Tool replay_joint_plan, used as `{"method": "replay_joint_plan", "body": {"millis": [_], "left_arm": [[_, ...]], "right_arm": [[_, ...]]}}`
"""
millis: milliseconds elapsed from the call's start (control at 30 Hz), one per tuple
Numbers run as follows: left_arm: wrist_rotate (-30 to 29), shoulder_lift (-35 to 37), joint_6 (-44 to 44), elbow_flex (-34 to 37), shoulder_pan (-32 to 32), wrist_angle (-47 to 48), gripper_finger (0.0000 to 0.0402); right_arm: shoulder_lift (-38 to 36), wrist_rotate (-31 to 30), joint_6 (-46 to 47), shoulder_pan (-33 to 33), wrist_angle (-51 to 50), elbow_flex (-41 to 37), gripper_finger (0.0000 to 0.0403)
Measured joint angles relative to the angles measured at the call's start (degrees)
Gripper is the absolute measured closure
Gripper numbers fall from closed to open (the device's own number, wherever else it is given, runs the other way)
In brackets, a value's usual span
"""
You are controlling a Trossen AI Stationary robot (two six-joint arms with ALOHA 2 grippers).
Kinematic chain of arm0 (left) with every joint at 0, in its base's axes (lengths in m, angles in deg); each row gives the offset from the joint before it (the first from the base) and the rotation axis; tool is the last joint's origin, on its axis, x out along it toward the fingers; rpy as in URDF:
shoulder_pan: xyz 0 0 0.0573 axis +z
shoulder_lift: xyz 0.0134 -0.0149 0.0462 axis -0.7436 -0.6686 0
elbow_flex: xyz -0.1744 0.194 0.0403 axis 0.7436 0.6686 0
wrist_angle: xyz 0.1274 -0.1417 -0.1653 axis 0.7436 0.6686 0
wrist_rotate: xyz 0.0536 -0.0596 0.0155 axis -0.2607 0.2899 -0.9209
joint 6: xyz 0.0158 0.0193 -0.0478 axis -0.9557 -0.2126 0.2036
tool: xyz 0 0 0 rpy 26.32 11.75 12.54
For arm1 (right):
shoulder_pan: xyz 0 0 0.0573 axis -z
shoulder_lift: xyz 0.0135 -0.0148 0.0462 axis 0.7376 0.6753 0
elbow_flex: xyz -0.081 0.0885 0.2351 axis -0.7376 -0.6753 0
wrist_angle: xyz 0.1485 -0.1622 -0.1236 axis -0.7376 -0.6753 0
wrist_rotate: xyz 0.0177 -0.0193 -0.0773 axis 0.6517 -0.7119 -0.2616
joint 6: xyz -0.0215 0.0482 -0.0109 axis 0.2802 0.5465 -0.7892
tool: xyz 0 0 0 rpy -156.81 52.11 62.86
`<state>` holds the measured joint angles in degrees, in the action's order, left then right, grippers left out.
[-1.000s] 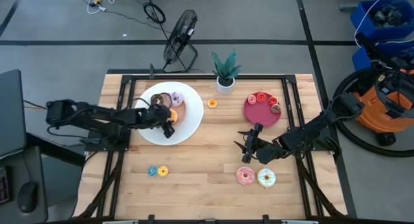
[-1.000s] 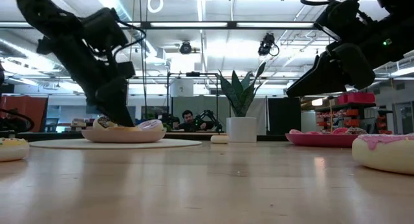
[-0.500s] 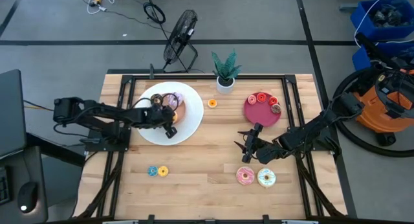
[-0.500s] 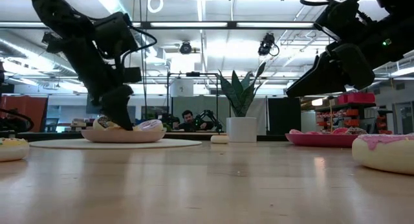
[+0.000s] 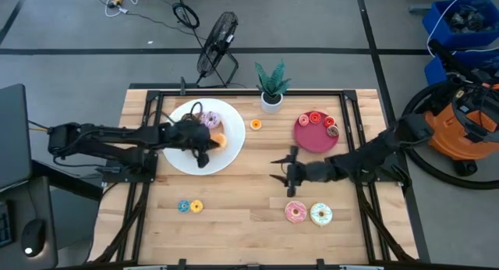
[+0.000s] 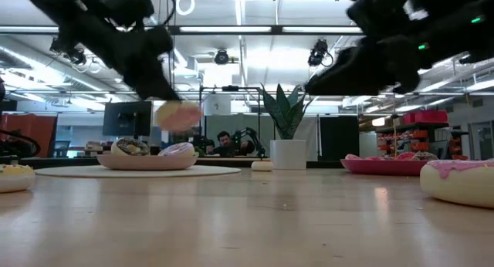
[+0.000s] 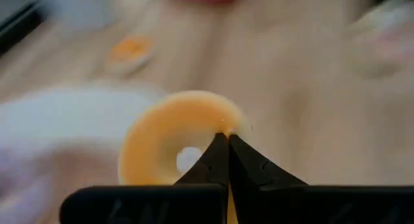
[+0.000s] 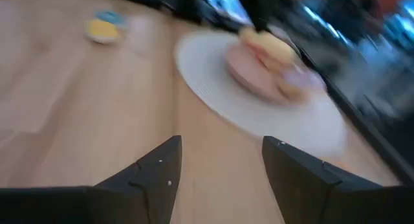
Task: Pick & Place donuts
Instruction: Put the top large pink donut on the pink plate
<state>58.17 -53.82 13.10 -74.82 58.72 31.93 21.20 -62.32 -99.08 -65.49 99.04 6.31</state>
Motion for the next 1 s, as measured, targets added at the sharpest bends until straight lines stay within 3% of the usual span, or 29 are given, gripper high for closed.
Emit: {"method": "replay_joint_plan", "body": {"millis": [133, 267, 367, 500, 633, 800, 1000], "left_arm": [[17.1, 2.5, 0.8, 5.2, 1.5, -15.2, 0.0398], [25.4, 2.6, 3.1, 7.9, 1.6, -23.0, 0.0399], [26.8, 2.4, 3.2, 7.9, 0.8, -23.5, 0.0399], [27.5, 2.3, 2.7, 7.9, -0.4, -23.8, 0.0399], [27.6, 2.2, 1.7, 7.9, -1.5, -23.9, 0.0399], [27.6, 2.2, 1.7, 7.9, -2.0, -24.2, 0.0399], [27.6, 2.2, 1.7, 7.9, -2.0, -25.6, 0.0399]], "right_arm": [[6.6, 15.3, -13.6, 6.2, 10.2, 2.4, 0.0179], [13.5, 20.6, -21.7, 9.9, 11.7, 10.2, 0.0177], [17.8, 22.3, -23.9, 12.0, 6.8, 18.2, 0.0163], [20.1, 17.1, -21.0, 14.1, -1.1, 26.8, 0.0142], [20.1, 26.7, -20.5, 15.8, -8.5, 31.8, 0.0141], [20.1, 31.9, -24.2, 15.4, -12.2, 34.3, 0.0177], [20.0, 32.2, -26.0, 14.9, -11.9, 35.0, 0.0259]]}}
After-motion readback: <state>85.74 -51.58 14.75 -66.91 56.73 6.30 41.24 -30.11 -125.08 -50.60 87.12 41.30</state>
